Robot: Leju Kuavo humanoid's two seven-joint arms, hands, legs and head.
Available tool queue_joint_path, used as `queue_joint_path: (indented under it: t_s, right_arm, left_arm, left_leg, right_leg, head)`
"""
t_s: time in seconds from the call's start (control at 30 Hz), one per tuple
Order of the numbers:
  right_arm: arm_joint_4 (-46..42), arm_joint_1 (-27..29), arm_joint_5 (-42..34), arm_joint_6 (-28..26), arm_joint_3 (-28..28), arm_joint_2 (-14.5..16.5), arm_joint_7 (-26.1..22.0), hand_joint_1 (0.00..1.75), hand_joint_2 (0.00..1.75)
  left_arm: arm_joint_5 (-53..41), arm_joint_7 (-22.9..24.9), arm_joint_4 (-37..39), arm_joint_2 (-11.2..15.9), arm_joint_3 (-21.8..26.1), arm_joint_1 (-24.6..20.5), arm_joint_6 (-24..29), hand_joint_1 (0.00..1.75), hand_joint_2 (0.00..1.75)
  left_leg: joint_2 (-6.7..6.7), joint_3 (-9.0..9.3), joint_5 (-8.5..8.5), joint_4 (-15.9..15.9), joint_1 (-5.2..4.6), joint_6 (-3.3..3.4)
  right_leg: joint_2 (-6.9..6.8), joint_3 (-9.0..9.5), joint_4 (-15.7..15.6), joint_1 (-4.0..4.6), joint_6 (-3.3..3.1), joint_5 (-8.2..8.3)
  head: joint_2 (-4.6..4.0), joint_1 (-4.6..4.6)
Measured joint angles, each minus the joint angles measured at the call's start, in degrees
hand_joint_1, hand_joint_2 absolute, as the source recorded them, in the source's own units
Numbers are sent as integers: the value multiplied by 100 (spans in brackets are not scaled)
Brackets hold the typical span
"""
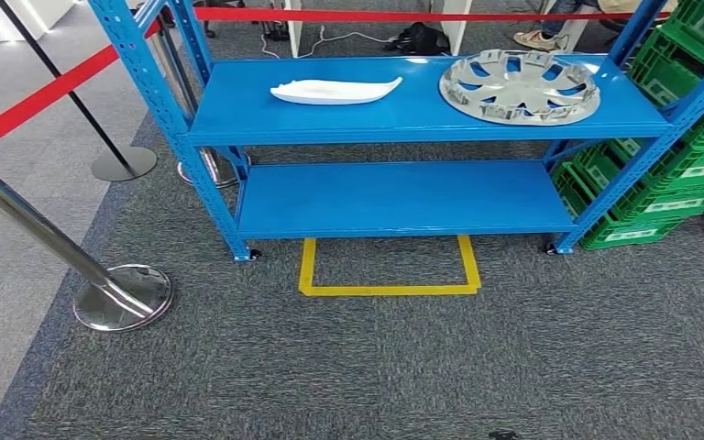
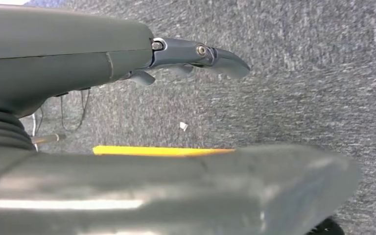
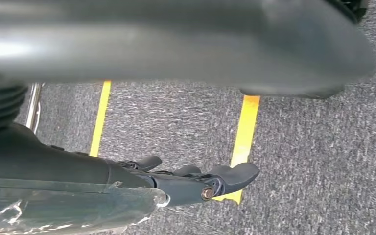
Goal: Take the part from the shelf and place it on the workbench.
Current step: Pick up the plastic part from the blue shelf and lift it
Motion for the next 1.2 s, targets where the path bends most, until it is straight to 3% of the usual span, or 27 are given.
queue_joint_path:
  t_s: [0.07,0.2,0.53,0.87,1.0,1.03,1.13,1.17,1.2]
  right_arm:
    - [23,-41,234,-14,-185,38,-20,0,175]
    - [71,-123,680,-27,-550,116,-57,0,175]
    - [168,-276,1391,-79,-1201,270,-148,0,175]
    - [354,-545,2411,-190,-2157,524,-281,0,175]
    - [443,-679,2789,-196,-2560,634,-320,0,175]
    - [463,-712,2868,-192,-2646,657,-327,0,131]
    - [523,-809,3097,-140,-2889,727,-342,0,0]
    - [541,-841,3172,-113,-2962,751,-345,0,0]
    - [561,-875,3252,-89,-3034,773,-347,0,0]
  left_arm:
    - [-263,-32,13,-28,176,-45,35,0,0]
    - [-766,-110,40,-87,522,-137,116,0,175]
    - [-1538,-316,97,-188,1128,-308,291,0,175]
    - [-2382,-842,203,-243,2213,-746,707,0,175]
    - [-2537,-1190,226,-188,2739,-1049,884,0,0]
    - [-2549,-1281,231,-163,2857,-1135,913,0,0]
    - [-2562,-1566,239,-57,3175,-1410,972,0,131]
    - [-2579,-1644,241,-18,3257,-1496,981,0,175]
    - [-2616,-1700,245,15,3321,-1576,985,0,175]
  left_leg:
    - [0,0,0,0,0,0]
    - [0,0,1,0,0,0]
    - [0,0,5,0,0,-3]
    - [0,0,16,0,0,-3]
    - [0,-1,23,0,0,-4]
    - [0,-1,25,0,0,-5]
    - [0,-2,32,0,1,-8]
    - [0,-2,34,0,1,-9]
    - [0,-3,35,0,1,-10]
  right_leg:
    - [0,0,0,0,0,0]
    - [0,1,0,0,0,0]
    - [0,1,1,0,0,1]
    - [0,1,2,0,-3,7]
    - [0,0,3,1,-4,13]
    - [1,-1,3,1,-5,16]
    - [1,-2,4,1,-7,22]
    - [1,-2,5,2,-7,24]
    - [1,-1,5,2,-8,25]
  head:
    - [0,0]
    - [0,0]
    - [0,0]
    - [0,-1]
    - [0,-1]
    - [0,-1]
    - [0,0]
    - [0,-1]
    - [0,-1]
